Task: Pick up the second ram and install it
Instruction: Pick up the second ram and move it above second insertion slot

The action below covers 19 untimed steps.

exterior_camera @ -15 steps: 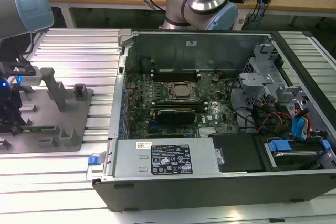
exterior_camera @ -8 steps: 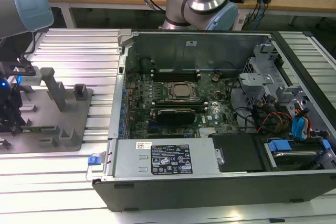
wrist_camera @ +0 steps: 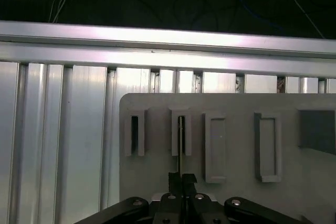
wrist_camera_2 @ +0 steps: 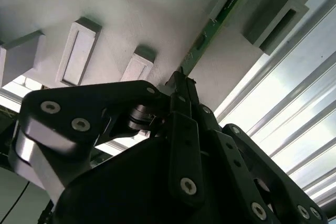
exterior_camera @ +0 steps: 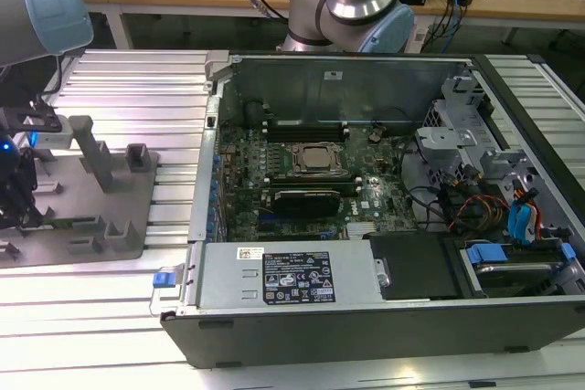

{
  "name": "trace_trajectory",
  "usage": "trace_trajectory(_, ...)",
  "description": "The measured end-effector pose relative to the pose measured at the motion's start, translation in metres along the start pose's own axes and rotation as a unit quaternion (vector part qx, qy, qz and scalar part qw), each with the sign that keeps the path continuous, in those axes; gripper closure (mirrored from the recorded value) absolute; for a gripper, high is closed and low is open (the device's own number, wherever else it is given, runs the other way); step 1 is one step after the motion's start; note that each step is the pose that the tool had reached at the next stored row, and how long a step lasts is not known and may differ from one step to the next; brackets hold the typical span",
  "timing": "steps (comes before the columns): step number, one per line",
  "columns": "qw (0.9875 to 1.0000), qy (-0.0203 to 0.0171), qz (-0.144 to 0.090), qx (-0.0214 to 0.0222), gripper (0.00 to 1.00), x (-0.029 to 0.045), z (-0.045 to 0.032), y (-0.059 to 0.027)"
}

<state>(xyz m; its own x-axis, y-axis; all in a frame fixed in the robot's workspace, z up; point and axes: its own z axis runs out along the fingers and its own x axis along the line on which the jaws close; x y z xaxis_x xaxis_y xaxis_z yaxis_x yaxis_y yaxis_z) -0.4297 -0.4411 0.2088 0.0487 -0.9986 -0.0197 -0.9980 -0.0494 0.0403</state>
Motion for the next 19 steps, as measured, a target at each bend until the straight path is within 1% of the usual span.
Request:
trace_trajectory(4,1.0,0.0,0.0,0.0,0.91,0.0,0.0,0.0)
trace_trajectory(5,0.9999,-0.0004,0.011,0.0003,0.91,0.0,0.0001,0.0)
trace_trajectory(6,0.9999,-0.0006,0.016,0.0003,0.91,0.0,0.0001,0.0)
trace_trajectory(9,0.9999,-0.0007,0.017,0.0003,0.91,0.0,-0.0013,0.0001)
trace_trajectory(16,0.9999,-0.0007,0.017,0.0004,0.91,-0.0003,-0.0141,0.0005)
trace_trajectory(18,0.9999,-0.0007,0.017,0.0004,0.91,-0.0004,-0.019,0.0008)
trace_trajectory(19,0.9999,-0.0007,0.017,0.0004,0.91,-0.0004,-0.023,0.0009)
